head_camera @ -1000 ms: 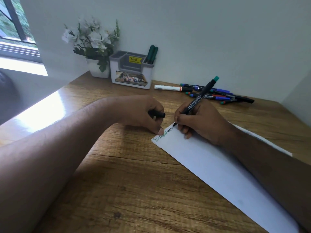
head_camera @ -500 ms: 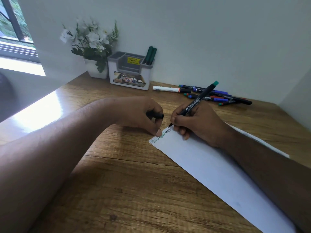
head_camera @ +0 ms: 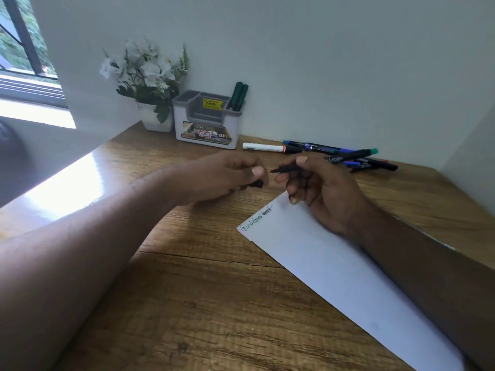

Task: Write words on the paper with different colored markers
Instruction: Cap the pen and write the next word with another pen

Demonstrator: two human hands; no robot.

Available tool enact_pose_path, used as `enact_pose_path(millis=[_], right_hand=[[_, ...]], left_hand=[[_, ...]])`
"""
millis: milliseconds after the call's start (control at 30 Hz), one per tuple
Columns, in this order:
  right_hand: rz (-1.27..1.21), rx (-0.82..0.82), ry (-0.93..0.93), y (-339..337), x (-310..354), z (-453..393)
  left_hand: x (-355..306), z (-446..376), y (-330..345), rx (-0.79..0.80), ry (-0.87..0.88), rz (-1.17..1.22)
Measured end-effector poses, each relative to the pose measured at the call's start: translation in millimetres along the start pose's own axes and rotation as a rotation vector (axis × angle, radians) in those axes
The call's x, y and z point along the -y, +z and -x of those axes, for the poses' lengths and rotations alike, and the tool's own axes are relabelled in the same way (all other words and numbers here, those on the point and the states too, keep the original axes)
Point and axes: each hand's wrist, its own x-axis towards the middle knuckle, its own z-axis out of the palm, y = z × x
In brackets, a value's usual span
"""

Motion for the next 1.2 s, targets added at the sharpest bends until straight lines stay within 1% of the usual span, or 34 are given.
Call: enact_pose_path(millis=[100, 200, 333, 500, 600, 700, 767, 900, 1067, 1200], right_hand=[[0.006, -0.032, -0.074, 2, 4, 0], [0.014, -0.068, -0.13, 3, 7, -1], [0.027, -0.092, -0.16, 1, 8, -1], [0.086, -0.09, -0.152, 1, 7, -1], [0.212, -0.033, -0.155, 4, 3, -1], [0.326, 0.001, -0.166, 9, -1, -1], [0.34, -0.023, -0.192, 11, -2, -1], [0.326, -0.054, -0.209, 18, -4, 0], [0.36, -0.03, -0.214, 23, -6, 2], [0.402, -0.009, -0.23, 33, -5, 6]], left_hand=[[1, -1, 5, -0.1, 0.045, 0.157], [3, -4, 11, -0.177, 0.047, 0.301], [6, -9, 13, -0.249, 0.047, 0.425], [3, -8, 14, -0.223, 0.058, 0.405], [-1, -8, 20, -0.188, 0.081, 0.368], [-5, -10, 26, -0.183, 0.038, 0.404], [-5, -12, 28, -0.214, 0.009, 0.438], [-5, -15, 33, -0.258, 0.01, 0.504], [-6, -14, 37, -0.314, -0.005, 0.603], [-6, -15, 38, -0.368, -0.025, 0.608]])
